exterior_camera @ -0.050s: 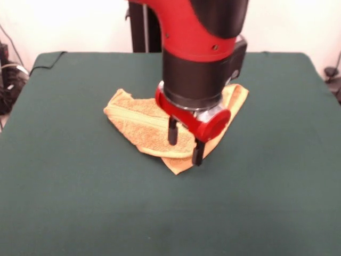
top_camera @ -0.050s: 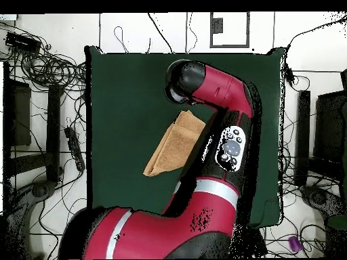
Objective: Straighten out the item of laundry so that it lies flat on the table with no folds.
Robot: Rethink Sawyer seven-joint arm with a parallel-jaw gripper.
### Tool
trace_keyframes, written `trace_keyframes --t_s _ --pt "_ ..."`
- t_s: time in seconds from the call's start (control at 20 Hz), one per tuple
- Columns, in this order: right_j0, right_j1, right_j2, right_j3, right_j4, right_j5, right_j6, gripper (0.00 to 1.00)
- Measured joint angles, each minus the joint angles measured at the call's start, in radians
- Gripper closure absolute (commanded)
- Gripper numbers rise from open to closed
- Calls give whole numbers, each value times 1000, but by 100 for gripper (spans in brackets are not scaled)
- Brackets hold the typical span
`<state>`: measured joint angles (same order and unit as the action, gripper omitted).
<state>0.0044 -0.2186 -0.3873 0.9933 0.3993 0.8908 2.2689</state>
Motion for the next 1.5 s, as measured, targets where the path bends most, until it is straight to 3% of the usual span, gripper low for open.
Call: trace_keyframes --t_s 0.85,1.5 --pt "14 -156 -14 288 2 -49 36 0" --pt "14 -158 -14 369 3 -173 36 0"
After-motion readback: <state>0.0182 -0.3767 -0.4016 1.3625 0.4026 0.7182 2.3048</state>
